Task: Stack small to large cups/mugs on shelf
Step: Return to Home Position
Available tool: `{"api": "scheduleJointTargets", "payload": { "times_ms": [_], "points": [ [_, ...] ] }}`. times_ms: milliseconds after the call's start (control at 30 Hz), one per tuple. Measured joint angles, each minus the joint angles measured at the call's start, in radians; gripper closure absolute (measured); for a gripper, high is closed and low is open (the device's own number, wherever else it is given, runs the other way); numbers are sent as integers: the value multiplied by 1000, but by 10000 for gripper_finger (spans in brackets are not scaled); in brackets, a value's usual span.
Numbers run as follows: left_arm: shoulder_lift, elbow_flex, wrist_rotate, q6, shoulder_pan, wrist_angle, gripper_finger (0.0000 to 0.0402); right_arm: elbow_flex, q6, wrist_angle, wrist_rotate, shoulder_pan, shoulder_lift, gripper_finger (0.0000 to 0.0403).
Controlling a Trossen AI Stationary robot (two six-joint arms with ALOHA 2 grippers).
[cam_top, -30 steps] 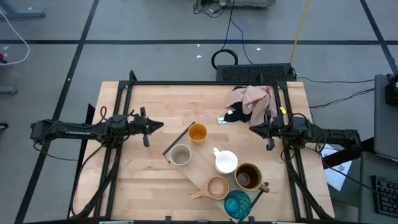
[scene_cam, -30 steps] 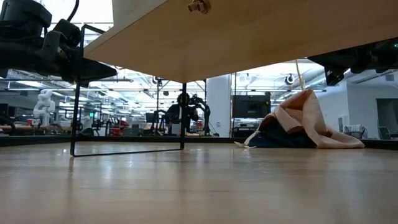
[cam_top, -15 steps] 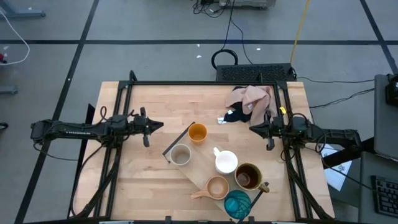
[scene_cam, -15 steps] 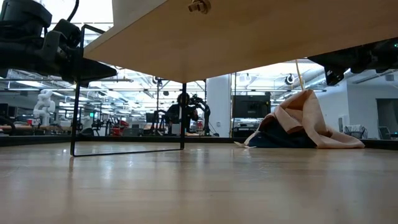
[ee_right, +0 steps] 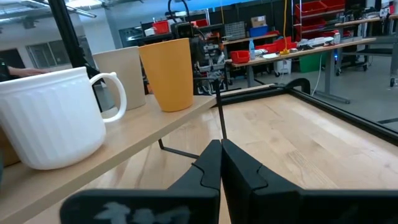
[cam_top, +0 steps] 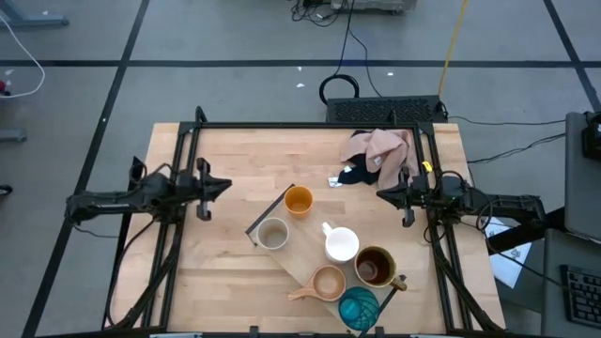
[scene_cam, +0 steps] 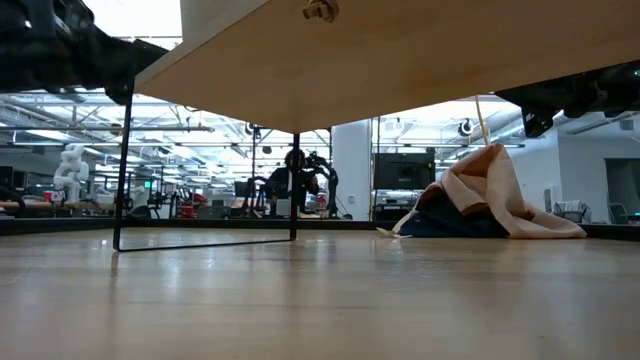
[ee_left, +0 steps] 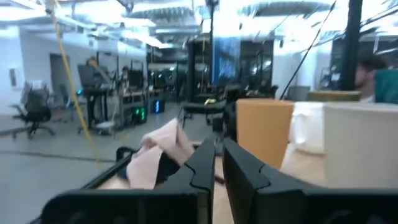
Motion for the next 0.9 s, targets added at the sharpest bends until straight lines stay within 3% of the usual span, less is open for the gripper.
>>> {"api": "scheduleJointTargets", "payload": {
  "times_ms": [167,433,700,900],
  "points": [
    [-84,2,-6,-3,-51,-75,371,0,0,0,0,0,0,403],
    [-86,0,-175,-8,-173,-251,371,0,0,0,0,0,0,403],
    [-85,1,-174,76,-176,-255,371,0,0,0,0,0,0,403],
    [-85,2,-103,-31,-176,-268,371,0,0,0,0,0,0,403]
  ]
}}
